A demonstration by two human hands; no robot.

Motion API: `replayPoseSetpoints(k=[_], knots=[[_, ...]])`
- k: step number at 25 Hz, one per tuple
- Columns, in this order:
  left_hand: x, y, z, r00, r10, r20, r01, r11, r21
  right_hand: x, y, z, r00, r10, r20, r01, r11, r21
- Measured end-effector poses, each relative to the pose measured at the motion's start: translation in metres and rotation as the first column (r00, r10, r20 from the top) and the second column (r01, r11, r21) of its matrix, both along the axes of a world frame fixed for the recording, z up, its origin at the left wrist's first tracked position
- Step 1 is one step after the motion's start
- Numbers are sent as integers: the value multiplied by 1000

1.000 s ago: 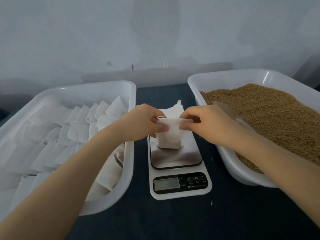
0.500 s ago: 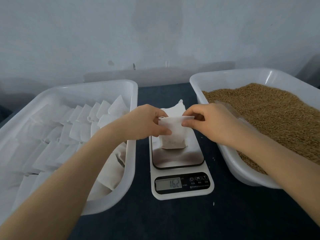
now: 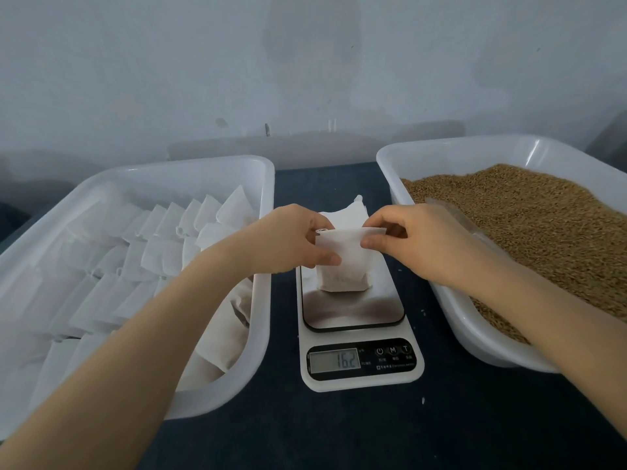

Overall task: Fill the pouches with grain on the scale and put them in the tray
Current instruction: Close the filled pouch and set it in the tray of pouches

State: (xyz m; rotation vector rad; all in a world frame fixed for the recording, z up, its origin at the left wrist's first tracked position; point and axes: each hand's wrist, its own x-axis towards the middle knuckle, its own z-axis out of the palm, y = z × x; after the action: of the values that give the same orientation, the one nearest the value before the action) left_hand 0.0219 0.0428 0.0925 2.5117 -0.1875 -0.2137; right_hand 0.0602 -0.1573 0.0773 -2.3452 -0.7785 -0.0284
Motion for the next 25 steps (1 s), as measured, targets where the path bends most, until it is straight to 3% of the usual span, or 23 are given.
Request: replayPoseSetpoints(k=[7, 14, 18, 25], knots=[[0, 0, -1, 1000, -6, -5, 6, 1000, -9, -1, 0, 1, 1000, -3, 15, 3, 1000, -15], [0, 1, -2, 989, 145, -14, -144, 959, -245, -4, -1, 6, 995, -9, 98, -3, 993, 118], [-1, -1, 0, 993, 98, -65, -106, 987, -124, -2, 0, 1, 999, 25, 28, -24, 1000, -14], [-3, -4, 3, 993, 98, -59, -103, 990, -94, 1, 1, -2, 998, 46, 29, -46, 999, -8]])
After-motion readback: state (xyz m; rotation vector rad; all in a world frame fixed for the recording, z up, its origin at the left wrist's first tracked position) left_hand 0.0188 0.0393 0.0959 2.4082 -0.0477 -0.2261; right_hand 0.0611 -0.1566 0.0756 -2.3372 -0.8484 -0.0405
